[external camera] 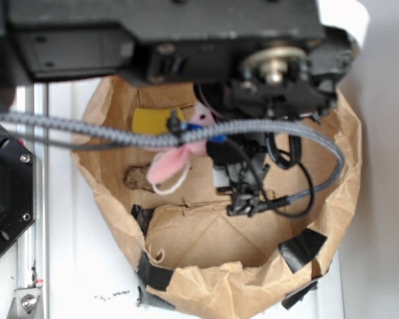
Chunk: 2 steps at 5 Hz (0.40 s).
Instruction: Grab the pink bunny.
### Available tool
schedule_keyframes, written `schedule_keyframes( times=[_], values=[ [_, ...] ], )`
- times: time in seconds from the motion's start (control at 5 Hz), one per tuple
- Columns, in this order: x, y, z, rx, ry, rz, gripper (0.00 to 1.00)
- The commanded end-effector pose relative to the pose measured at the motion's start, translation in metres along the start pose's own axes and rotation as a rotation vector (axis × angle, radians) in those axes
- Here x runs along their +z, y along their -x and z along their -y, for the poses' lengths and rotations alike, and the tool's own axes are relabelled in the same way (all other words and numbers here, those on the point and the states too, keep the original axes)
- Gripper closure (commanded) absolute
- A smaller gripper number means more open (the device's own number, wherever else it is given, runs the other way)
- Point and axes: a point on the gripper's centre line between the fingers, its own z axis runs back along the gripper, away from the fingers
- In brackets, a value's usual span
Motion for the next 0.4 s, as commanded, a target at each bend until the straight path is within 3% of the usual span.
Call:
schedule_keyframes(
  times=[0.0, 0.2],
  values=[
    [0.0203, -0.0074, -0.0026, 0.007, -0.035, 0.12, 1.0],
    [0.0199, -0.0084, 0.0002, -0.006, -0.056, 0.14, 1.0]
  ],
)
